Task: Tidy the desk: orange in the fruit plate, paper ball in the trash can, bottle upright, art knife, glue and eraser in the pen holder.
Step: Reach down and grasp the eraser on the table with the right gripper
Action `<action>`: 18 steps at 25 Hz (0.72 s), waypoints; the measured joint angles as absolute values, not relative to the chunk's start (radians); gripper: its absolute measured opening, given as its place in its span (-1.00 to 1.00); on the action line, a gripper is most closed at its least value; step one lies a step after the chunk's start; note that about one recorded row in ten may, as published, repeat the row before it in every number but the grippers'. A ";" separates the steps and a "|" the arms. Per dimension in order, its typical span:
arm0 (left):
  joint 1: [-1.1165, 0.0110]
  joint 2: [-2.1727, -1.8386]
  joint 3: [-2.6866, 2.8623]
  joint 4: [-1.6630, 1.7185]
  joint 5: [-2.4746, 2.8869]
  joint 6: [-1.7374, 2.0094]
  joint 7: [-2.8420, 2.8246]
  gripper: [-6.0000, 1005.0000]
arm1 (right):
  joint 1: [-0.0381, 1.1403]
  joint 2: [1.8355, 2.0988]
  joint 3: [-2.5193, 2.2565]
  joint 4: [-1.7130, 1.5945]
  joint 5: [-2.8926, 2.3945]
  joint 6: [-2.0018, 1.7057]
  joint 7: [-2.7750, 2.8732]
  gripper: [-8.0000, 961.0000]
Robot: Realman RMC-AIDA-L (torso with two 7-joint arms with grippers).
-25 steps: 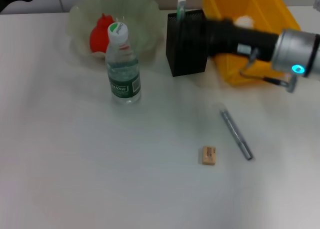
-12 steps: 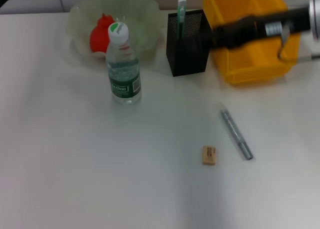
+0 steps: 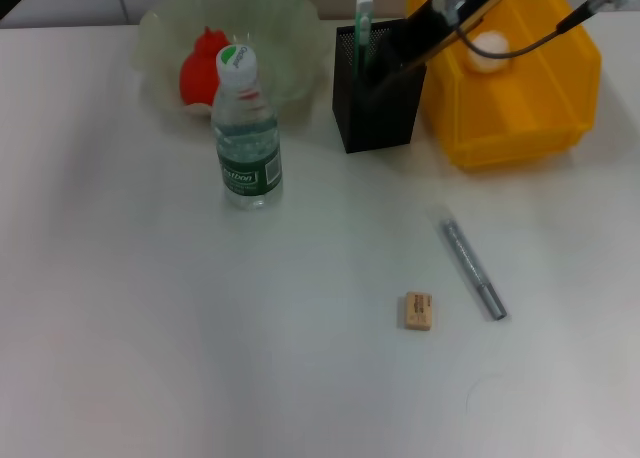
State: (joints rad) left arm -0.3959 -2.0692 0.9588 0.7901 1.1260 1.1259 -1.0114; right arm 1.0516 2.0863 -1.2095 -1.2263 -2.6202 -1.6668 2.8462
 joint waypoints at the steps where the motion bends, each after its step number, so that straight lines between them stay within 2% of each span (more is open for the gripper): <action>1: -0.396 -2.069 0.959 0.790 1.126 1.126 -1.011 0.54 | 1.052 2.086 -1.209 -1.226 -2.620 -1.667 2.846 0.08; 10: -0.401 -2.070 0.950 0.786 1.126 1.118 -1.017 0.54 | 1.023 2.086 -1.272 -0.970 -2.536 -1.620 2.837 0.10; 18: -0.421 -2.069 0.951 0.781 1.126 1.110 -1.008 0.54 | 1.015 2.089 -1.365 -0.871 -2.532 -1.592 2.840 0.11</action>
State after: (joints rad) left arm -0.4207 -2.0694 0.9508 0.7815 1.1260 1.1104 -1.0079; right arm 1.0152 2.0894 -1.3655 -0.8709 -2.5318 -1.5915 2.8405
